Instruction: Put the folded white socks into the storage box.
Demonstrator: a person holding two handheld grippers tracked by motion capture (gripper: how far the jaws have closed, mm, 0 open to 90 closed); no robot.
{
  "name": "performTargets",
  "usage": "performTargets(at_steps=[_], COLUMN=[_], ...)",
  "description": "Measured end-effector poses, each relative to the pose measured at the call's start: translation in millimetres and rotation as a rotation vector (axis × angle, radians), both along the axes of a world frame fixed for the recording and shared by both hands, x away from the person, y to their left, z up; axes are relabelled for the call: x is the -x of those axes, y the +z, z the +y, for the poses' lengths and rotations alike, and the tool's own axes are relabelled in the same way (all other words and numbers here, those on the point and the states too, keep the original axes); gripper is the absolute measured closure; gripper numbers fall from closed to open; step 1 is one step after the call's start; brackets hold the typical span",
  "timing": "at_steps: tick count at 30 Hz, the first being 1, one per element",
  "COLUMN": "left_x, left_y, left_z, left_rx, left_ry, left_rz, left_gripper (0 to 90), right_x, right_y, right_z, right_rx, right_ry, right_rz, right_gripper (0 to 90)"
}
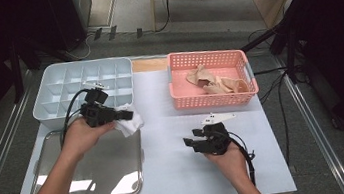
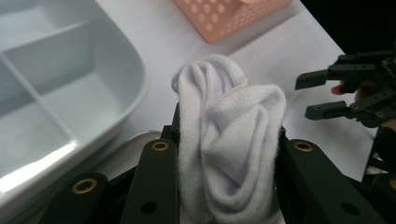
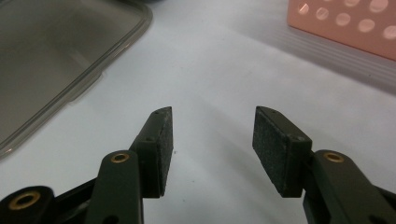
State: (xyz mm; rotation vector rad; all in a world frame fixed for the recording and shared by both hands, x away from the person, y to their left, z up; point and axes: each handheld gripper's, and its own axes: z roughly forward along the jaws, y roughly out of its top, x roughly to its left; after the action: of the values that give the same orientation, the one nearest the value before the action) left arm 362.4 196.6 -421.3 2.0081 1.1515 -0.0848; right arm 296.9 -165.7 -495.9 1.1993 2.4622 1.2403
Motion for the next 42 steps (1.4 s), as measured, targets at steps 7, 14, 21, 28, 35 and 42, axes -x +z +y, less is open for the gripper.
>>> performTargets(at_steps=[7, 14, 21, 28, 35, 42], left_x=[-17.3, -36.0, -51.9, -68.3, -78.0, -81.3], left_y=[22.8, 25.7, 29.0, 17.0, -0.6, -11.5], left_z=[21.1, 33.5, 38.7, 29.3, 14.2, 2.4], left_rx=[0.007, -0.012, -0.037, -0.06, -0.106, -0.191], left_ry=[0.062, 0.105, 0.138, 0.143, 0.128, 0.088], left_rz=[-0.029, -0.032, -0.047, -0.04, -0.022, -0.014], left_gripper=[69.0, 69.0, 69.1, 69.1, 69.1, 69.1], right_x=[-1.5, -1.4, -1.5, -1.3, 1.4, 2.0], right_y=[-2.5, -3.3, -3.7, -4.8, -6.4, -7.4], right_z=[2.3, 3.0, 3.2, 3.0, 1.5, 0.3], right_rx=[0.007, 0.012, 0.014, 0.022, 0.025, 0.023], right_ry=[0.003, 0.001, -0.001, 0.0, -0.004, -0.009], right_rz=[0.005, 0.009, 0.01, 0.003, 0.01, 0.007], right_gripper=[49.0, 49.0, 49.1, 49.0, 49.2, 49.2])
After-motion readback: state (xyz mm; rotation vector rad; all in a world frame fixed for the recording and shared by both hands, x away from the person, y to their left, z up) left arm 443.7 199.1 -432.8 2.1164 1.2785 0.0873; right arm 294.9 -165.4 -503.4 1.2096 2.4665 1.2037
